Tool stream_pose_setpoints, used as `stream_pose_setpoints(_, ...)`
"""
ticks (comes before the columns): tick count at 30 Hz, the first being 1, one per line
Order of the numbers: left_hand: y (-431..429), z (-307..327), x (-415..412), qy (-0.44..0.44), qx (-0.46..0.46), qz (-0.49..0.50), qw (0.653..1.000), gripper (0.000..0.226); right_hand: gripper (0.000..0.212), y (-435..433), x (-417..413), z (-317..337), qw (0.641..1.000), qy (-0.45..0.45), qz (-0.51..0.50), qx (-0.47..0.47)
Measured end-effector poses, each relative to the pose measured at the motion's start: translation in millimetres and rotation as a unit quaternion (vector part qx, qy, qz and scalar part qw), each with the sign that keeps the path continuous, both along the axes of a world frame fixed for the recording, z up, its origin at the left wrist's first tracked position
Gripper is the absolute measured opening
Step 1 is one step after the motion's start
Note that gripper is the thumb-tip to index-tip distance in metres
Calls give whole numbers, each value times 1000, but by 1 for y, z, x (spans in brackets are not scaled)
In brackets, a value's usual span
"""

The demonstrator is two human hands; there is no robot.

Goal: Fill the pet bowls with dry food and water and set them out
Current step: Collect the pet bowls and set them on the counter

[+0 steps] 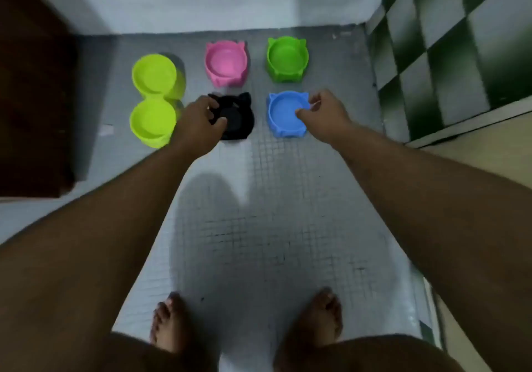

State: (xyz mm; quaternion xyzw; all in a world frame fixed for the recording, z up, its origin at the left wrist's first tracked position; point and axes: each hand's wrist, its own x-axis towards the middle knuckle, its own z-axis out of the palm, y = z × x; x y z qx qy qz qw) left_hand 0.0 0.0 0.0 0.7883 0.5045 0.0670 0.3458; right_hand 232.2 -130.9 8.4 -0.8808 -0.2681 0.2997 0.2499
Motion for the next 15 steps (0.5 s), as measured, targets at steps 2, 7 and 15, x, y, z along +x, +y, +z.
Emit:
stream_pose_setpoints(2, 7, -46, 1, 6, -4, 14, 1000, 45, 50, 7, 3, -45, 1000, 9, -14, 2)
stream_pose_setpoints(7, 26, -142, 11, -2, -3, 68, 998, 68, 82, 21, 22, -143, 995, -33, -80, -42)
stream_pose_setpoints(15, 45, -187, 25, -31, -49, 200, 978, 68, 67, 42, 40, -196, 978, -31, -204, -44)
